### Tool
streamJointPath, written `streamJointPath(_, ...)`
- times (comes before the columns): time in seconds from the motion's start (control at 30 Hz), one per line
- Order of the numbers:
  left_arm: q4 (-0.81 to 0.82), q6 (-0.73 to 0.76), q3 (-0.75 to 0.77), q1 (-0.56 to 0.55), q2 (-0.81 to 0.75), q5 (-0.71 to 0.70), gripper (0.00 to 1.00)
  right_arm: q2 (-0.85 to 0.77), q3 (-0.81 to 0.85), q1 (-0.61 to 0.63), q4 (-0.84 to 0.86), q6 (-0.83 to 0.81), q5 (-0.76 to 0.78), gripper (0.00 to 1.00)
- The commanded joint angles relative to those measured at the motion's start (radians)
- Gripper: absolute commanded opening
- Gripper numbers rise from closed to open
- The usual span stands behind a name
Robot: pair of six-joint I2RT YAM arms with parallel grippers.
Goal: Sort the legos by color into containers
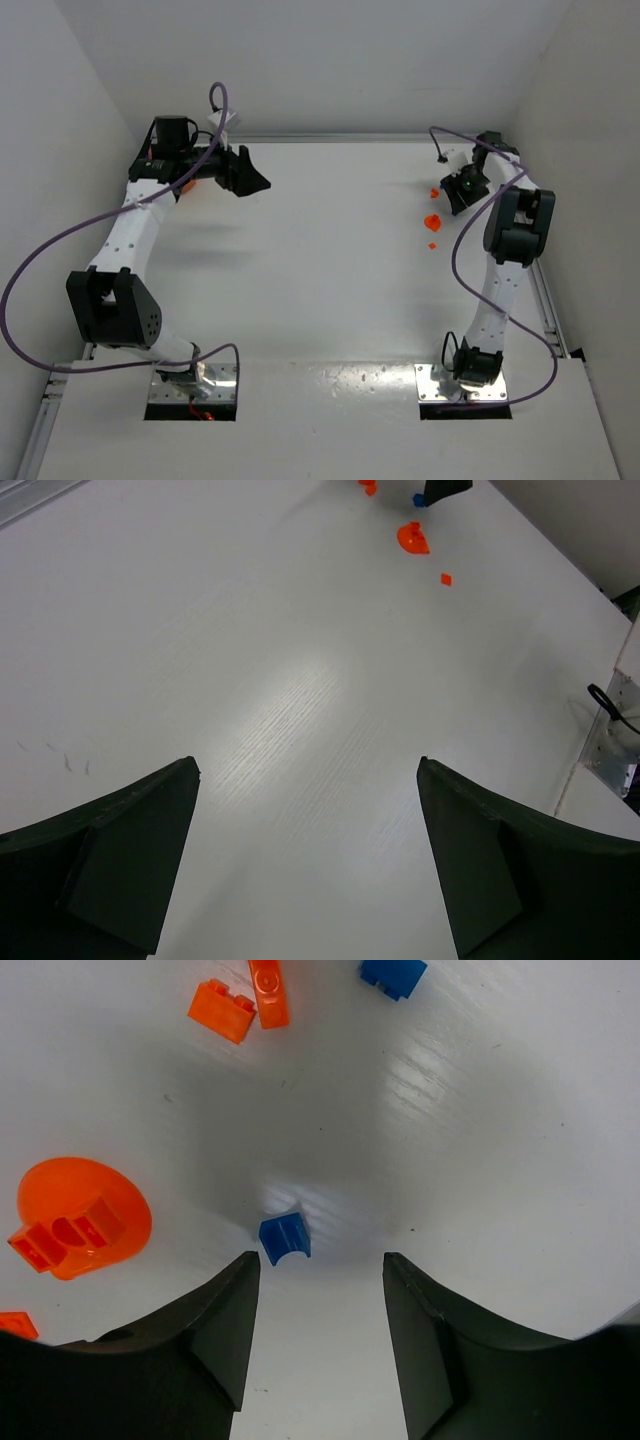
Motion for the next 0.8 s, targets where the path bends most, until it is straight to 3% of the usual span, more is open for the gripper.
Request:
streamJointPath(0.0,0.025,-0.001,0.007,-0.006,0.012,0.031,0.96,0.005,0.057,-0.008,-0.019,-0.027,-0.044,0.54)
streamJointPath(0.3,0.035,-0.021,0.007,-0.006,0.034,0.022,0.99,0.023,0.057,-0.008,-0.052,-0.045,-0.075,0.56)
streamJointPath(0.77,0.064,-0.065,0.007,-0.024,0.043,-0.023,0.99,0.071,0.077,0.001,-0.033,-0.045,-0.055,0.37)
